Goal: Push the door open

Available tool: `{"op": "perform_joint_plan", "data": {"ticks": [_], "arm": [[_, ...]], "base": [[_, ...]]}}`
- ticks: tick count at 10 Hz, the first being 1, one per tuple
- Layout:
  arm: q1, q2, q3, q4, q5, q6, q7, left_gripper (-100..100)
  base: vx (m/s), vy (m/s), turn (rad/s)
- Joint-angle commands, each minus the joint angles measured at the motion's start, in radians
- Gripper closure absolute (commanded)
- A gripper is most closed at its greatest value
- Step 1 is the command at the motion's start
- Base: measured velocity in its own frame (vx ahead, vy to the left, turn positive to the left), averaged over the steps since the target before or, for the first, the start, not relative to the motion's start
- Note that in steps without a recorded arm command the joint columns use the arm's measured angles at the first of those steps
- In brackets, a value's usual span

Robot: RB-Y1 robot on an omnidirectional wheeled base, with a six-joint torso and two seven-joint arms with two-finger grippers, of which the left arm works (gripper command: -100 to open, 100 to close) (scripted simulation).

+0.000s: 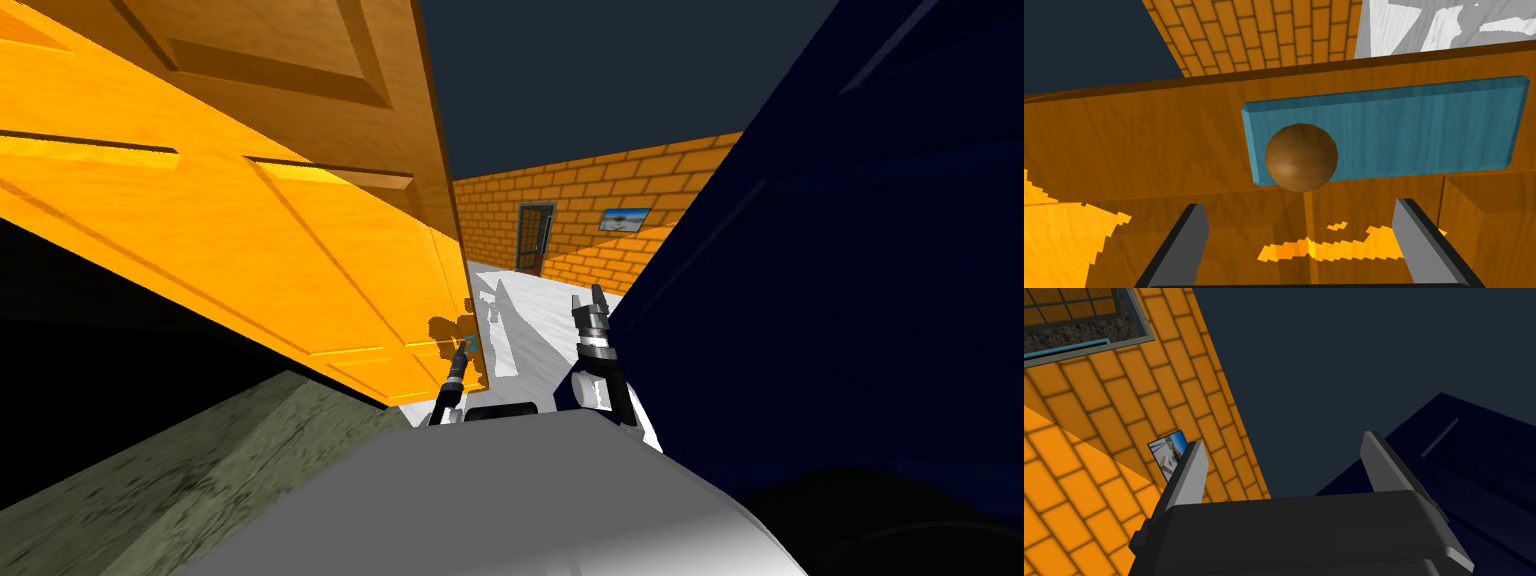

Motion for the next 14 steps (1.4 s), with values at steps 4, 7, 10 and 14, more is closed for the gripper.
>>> {"op": "perform_joint_plan", "data": {"ticks": [4, 7, 10, 14], "arm": [[-0.001, -0.026, 0.005, 0.007, 0.002, -0.009, -0.001, 100], [-0.001, -0.026, 0.005, 0.007, 0.002, -0.009, -0.001, 100], [-0.003, -0.001, 0.027, 0.007, 0.015, -0.003, -0.011, 100], [-0.009, 0.010, 0.071, 0.003, 0.038, 0.004, -0.028, 100]], "base": [[0.119, -0.013, -0.009], [-0.021, 0.003, -0.005], [0.049, -0.002, 0.028], [0.214, 0.013, 0.081]]}}
